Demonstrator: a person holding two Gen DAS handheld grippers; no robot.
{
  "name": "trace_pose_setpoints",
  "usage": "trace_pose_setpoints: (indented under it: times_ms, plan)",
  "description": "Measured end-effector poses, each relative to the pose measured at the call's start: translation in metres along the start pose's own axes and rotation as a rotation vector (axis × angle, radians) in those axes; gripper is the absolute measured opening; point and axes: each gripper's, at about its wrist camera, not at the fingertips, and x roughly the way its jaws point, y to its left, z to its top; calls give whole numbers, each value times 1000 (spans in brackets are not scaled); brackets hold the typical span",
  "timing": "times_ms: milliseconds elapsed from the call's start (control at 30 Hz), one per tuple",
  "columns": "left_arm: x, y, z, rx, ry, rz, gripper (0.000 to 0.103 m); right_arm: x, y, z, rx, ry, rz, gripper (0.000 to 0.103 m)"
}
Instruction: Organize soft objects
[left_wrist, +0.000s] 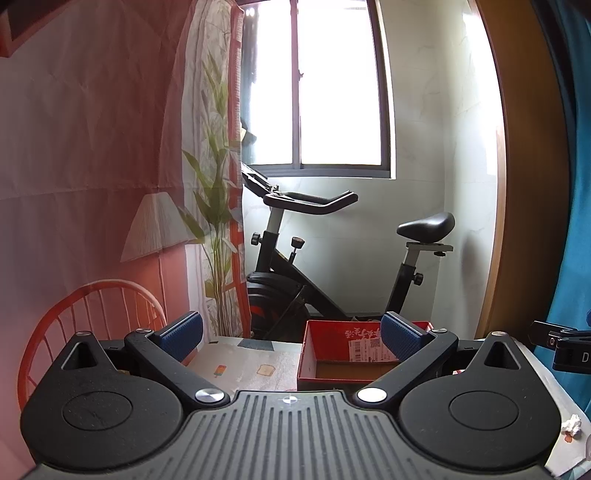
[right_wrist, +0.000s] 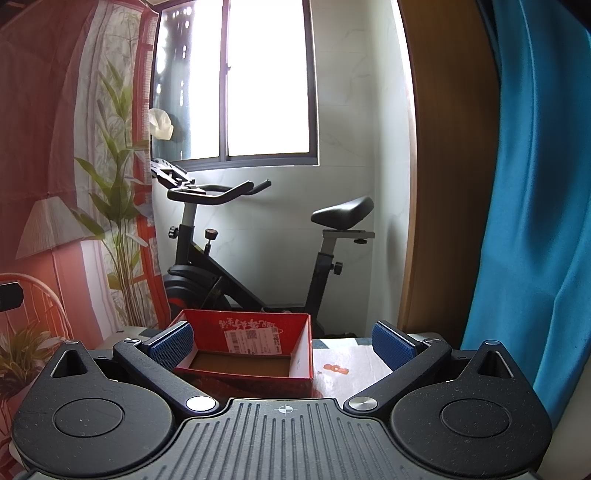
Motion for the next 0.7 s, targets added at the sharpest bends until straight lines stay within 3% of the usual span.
trace_pose_setpoints:
  times_ms: [700]
  plan:
    - [-1, 0, 0, 2, 0, -1, 103, 1, -1, 0, -3, 1, -1, 103]
